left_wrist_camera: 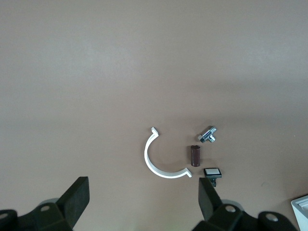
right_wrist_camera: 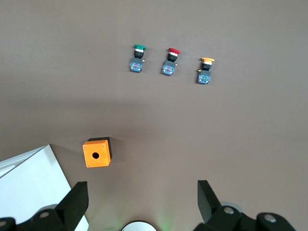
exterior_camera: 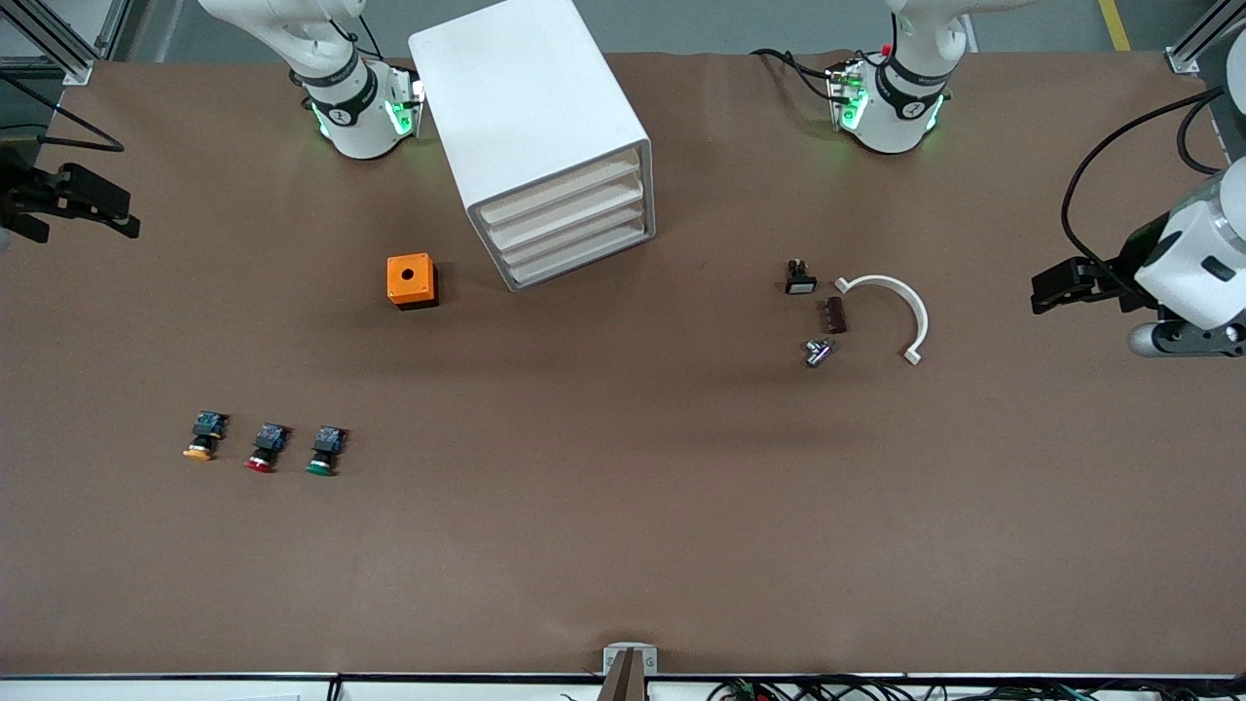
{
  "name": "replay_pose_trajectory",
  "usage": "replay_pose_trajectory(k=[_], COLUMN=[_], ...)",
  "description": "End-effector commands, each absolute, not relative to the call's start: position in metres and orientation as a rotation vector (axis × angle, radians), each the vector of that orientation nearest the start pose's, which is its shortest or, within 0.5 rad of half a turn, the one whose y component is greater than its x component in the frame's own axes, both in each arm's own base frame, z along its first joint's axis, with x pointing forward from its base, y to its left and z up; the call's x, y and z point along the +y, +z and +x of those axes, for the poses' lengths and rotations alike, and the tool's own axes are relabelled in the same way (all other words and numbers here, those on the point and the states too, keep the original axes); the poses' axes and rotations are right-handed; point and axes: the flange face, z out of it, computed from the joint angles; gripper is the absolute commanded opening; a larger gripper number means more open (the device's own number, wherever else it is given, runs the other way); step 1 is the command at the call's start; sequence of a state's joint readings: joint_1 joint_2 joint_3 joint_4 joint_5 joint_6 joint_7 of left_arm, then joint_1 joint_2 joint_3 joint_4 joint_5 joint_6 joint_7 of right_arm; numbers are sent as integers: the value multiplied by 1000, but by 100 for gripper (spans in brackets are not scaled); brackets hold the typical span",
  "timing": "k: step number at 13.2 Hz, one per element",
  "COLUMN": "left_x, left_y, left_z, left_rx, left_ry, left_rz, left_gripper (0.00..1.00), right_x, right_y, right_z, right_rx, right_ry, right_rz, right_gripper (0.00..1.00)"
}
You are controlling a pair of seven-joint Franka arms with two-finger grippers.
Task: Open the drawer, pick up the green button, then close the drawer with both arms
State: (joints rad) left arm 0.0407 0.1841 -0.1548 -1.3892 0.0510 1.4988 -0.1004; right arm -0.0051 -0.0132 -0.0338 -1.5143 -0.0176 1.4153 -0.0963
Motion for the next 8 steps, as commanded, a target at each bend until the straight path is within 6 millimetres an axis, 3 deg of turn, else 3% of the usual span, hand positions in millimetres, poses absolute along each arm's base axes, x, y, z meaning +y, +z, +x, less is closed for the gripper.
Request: replay_pose_trajectory(k=[1, 3, 5, 6, 8], left_x=[-52, -50, -44, -36, -37], left_y=[629, 629, 628, 626, 626], left_z=[576, 552, 543, 543, 543], left_rx=[29, 105, 133, 110, 110], left_ry=[35, 67, 81, 88, 89], left_rz=[-3105, -3112, -3123, -3126, -3135], left_gripper=[100, 100, 100, 100, 100], right_x=[-19, -18, -9, 4, -4], right_y=[640, 641, 616, 608, 621], right_z=[538, 538, 542, 532, 525], right_rx=[-118, -123, -146, -178, -132], right_ry=[168, 149, 125, 65, 21], right_rz=[-3143, -3144, -3146, -3156, -3156], right_gripper=[100, 100, 100, 100, 100])
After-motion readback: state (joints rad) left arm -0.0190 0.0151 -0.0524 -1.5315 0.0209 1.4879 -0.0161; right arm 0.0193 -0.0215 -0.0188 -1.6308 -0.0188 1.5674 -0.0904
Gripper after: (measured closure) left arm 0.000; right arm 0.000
